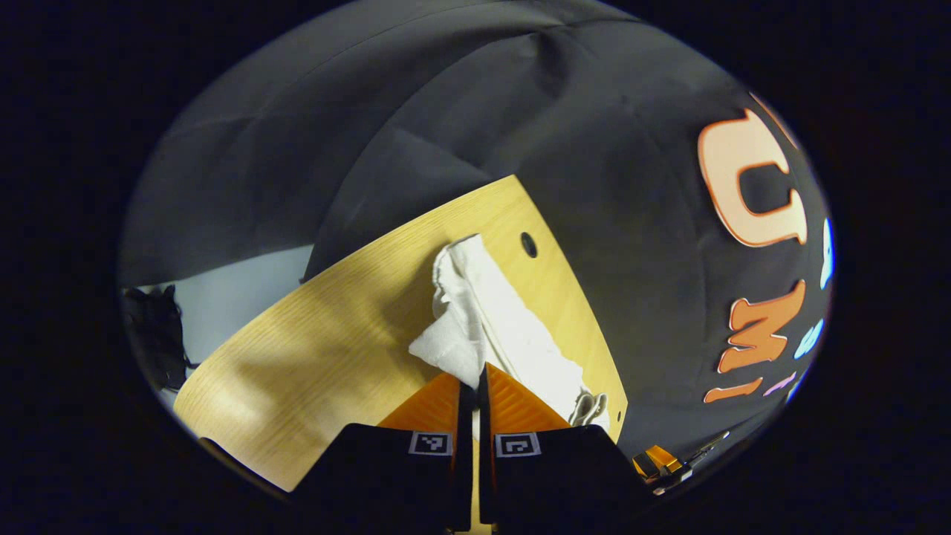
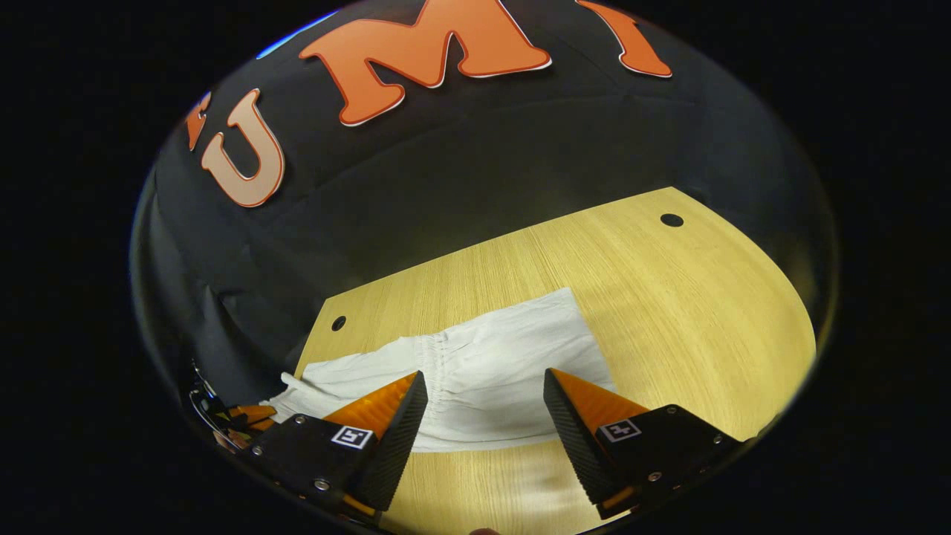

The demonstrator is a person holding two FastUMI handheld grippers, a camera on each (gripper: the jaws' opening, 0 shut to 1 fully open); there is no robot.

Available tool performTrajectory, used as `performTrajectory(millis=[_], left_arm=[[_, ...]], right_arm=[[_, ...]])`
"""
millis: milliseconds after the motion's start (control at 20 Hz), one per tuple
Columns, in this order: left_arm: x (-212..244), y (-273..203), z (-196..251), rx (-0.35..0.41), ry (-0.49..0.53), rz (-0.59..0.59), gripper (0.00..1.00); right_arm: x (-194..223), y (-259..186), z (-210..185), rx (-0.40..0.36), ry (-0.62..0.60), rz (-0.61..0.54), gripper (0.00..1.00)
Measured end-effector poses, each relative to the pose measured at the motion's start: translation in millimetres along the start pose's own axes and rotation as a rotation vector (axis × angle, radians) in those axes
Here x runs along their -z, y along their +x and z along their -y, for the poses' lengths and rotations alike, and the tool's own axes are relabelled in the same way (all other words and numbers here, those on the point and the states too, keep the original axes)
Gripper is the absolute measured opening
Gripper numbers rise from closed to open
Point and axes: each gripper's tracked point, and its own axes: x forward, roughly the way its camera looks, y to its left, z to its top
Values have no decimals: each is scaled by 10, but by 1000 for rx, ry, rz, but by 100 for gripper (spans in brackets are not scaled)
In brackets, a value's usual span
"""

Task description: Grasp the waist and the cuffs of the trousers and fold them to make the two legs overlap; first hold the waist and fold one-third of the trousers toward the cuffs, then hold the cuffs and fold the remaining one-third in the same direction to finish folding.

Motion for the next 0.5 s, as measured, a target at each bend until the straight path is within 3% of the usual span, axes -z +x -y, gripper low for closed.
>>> performTrajectory(millis=[500], left_arm=[[103, -346, 1655, 161, 149, 81, 8]], right_arm=[[-224, -264, 438, -28, 0, 48, 98]])
